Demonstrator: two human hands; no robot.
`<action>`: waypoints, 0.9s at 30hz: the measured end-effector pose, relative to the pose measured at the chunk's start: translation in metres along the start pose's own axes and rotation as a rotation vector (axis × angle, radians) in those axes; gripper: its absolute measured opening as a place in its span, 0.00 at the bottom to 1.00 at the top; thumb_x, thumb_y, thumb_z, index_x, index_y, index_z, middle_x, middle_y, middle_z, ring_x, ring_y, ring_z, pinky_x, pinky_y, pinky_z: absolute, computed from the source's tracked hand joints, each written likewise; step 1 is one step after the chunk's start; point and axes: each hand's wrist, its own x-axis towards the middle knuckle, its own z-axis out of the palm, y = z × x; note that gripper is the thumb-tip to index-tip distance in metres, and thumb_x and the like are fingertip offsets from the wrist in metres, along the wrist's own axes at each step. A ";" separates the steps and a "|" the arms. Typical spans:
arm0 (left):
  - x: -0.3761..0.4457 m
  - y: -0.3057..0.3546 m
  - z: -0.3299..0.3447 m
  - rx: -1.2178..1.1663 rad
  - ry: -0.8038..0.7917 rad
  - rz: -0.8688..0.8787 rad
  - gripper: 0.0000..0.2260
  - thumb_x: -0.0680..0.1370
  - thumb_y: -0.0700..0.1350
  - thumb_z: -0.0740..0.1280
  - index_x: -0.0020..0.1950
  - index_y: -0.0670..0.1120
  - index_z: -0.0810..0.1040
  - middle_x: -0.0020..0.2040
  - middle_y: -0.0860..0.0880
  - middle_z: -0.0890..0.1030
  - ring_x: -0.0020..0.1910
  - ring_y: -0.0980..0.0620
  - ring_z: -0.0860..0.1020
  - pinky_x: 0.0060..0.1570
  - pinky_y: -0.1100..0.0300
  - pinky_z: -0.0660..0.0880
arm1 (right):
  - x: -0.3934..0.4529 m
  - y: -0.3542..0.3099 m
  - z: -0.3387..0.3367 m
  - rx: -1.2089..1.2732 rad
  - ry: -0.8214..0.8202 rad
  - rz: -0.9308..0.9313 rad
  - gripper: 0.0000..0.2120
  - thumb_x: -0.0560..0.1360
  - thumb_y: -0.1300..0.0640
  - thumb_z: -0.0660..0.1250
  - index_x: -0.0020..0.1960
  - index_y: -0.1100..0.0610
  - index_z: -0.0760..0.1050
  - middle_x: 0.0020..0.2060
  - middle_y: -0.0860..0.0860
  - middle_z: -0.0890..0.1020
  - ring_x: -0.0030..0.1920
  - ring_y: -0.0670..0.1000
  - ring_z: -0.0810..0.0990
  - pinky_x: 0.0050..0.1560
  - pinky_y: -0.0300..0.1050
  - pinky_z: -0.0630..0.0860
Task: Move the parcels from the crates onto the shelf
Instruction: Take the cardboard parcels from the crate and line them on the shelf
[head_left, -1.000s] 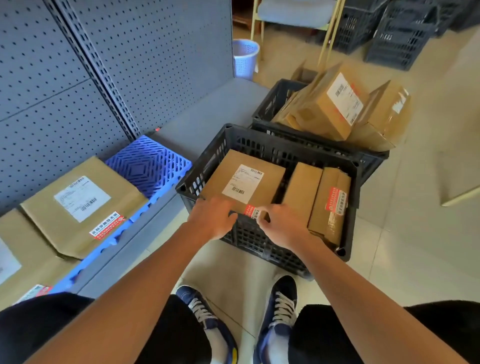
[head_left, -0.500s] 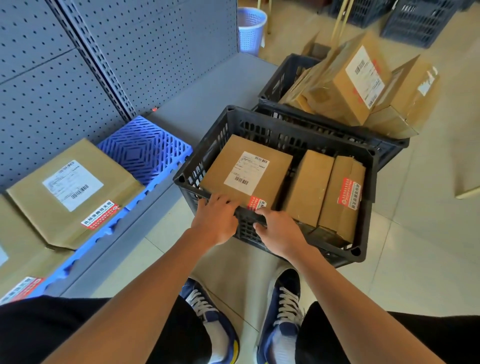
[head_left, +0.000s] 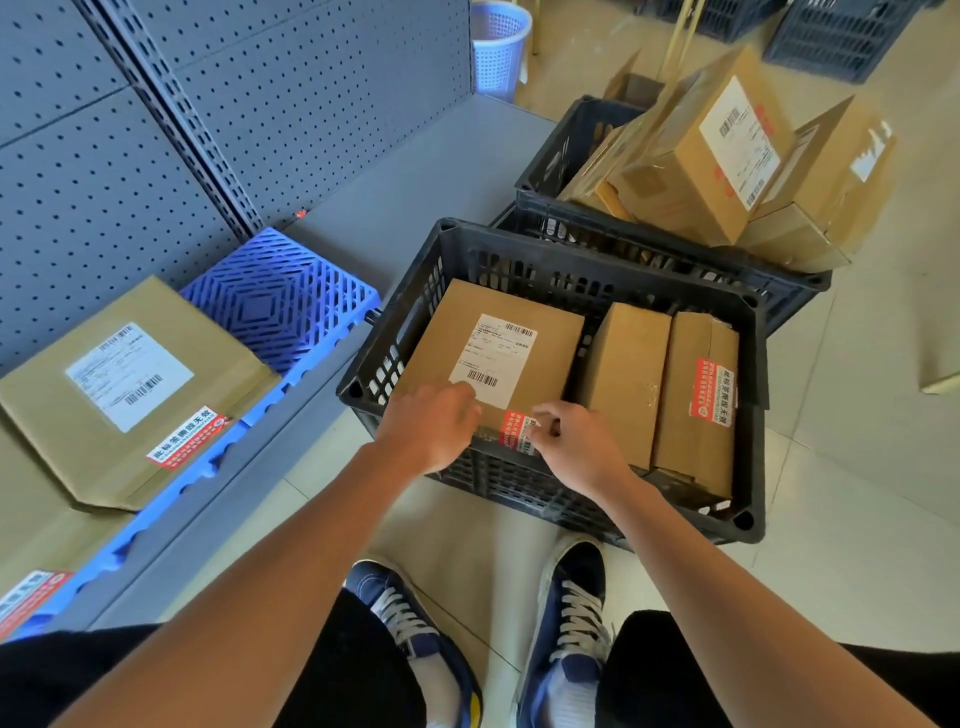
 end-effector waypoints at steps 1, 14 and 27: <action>0.008 -0.003 -0.001 -0.037 -0.009 -0.031 0.16 0.85 0.54 0.56 0.69 0.52 0.75 0.67 0.50 0.77 0.64 0.46 0.76 0.64 0.45 0.73 | 0.005 0.000 -0.001 0.007 -0.001 0.017 0.20 0.83 0.51 0.65 0.73 0.54 0.72 0.57 0.53 0.83 0.39 0.47 0.83 0.40 0.43 0.79; 0.096 -0.039 0.015 -0.342 -0.108 -0.300 0.24 0.82 0.50 0.66 0.77 0.47 0.67 0.75 0.45 0.69 0.71 0.41 0.71 0.65 0.47 0.75 | 0.081 -0.003 0.040 0.018 -0.010 0.080 0.28 0.78 0.58 0.69 0.77 0.53 0.66 0.75 0.54 0.66 0.70 0.62 0.71 0.65 0.58 0.77; 0.113 -0.047 0.031 -0.253 -0.130 -0.384 0.27 0.81 0.55 0.64 0.79 0.55 0.60 0.74 0.44 0.67 0.75 0.38 0.58 0.70 0.39 0.64 | 0.087 0.020 0.057 0.030 -0.132 0.221 0.51 0.72 0.52 0.78 0.80 0.42 0.45 0.77 0.54 0.26 0.77 0.73 0.55 0.74 0.66 0.65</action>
